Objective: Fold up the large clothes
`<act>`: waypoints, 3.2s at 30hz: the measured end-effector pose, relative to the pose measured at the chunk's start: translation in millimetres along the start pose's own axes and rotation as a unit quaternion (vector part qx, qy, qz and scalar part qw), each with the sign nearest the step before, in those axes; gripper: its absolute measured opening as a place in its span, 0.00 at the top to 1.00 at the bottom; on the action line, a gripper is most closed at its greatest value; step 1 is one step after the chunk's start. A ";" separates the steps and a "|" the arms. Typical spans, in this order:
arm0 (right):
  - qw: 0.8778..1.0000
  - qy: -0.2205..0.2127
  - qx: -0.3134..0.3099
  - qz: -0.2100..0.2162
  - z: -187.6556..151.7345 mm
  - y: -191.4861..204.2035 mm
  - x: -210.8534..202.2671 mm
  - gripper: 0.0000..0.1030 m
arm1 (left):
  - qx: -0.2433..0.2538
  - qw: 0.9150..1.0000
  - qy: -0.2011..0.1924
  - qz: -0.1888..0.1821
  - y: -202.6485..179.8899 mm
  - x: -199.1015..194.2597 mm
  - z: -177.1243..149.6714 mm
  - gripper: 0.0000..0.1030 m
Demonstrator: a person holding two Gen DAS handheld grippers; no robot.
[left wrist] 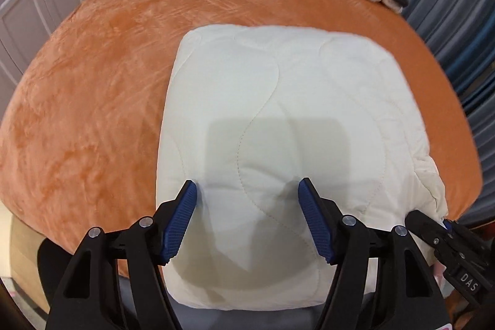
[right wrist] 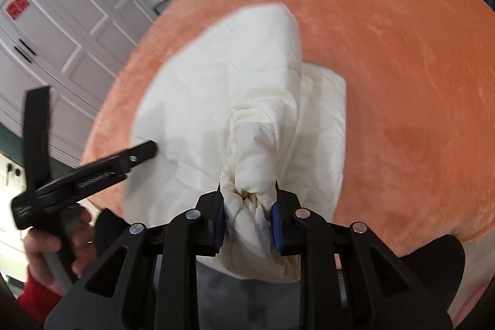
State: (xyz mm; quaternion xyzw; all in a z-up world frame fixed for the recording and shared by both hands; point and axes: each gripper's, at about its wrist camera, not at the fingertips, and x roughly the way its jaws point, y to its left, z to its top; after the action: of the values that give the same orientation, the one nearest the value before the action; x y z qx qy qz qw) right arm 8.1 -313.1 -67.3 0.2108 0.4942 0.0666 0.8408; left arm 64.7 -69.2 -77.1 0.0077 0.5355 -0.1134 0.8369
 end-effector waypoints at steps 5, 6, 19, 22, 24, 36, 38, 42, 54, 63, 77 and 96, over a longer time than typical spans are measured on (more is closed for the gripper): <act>0.998 0.023 -0.011 -0.053 -2.3 4.2 28.7 0.78 | 0.036 0.999 -0.006 0.040 -16.8 10.8 -8.0 0.36; 0.998 0.025 -0.015 -0.062 -4.5 5.3 32.9 0.77 | 0.040 0.998 -0.007 0.047 -19.1 13.9 -9.8 0.36; 0.994 0.036 -0.018 -0.098 -4.4 6.1 61.3 0.75 | 0.057 0.995 -0.017 0.078 -25.0 36.4 -17.7 0.35; 0.994 0.034 -0.022 -0.102 -6.7 4.2 61.6 0.74 | 0.059 0.995 -0.018 0.083 -26.4 40.0 -18.4 0.35; 0.994 0.031 -0.022 -0.103 -5.7 2.9 62.2 0.73 | 0.060 0.994 -0.021 0.088 -28.9 41.3 -19.1 0.35; 0.996 -0.051 0.017 -0.066 5.1 1.4 -35.0 0.57 | -0.007 0.998 -0.057 0.024 18.9 -22.1 -0.6 0.37; 0.995 -0.077 0.002 -0.064 22.8 12.0 -50.5 0.56 | -0.022 0.997 -0.066 0.025 28.0 -28.6 16.9 0.37; 0.994 -0.100 -0.019 -0.051 67.4 30.2 -46.9 0.56 | -0.032 0.997 -0.074 0.019 30.2 -23.1 51.7 0.37; 0.995 -0.027 -0.009 -0.098 129.9 22.8 63.2 0.58 | -0.012 0.999 -0.030 0.031 -0.8 55.4 102.6 0.37; 0.994 -0.013 0.005 -0.108 103.8 0.9 103.0 0.58 | 0.008 0.999 -0.027 0.046 -7.3 87.1 102.0 0.37; 0.991 -0.025 -0.013 -0.131 102.8 0.0 127.6 0.56 | 0.018 0.997 -0.029 0.068 -11.5 116.7 95.6 0.36; 0.989 -0.042 -0.028 -0.142 100.2 0.7 138.3 0.54 | 0.020 0.996 -0.042 0.079 -10.6 131.3 93.8 0.33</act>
State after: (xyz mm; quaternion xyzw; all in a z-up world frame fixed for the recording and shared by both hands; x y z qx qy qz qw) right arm 163.8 -297.1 -135.6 0.1176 0.4813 -0.0483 0.8673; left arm 199.1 -116.1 -153.8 0.0617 0.4949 -0.0578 0.8649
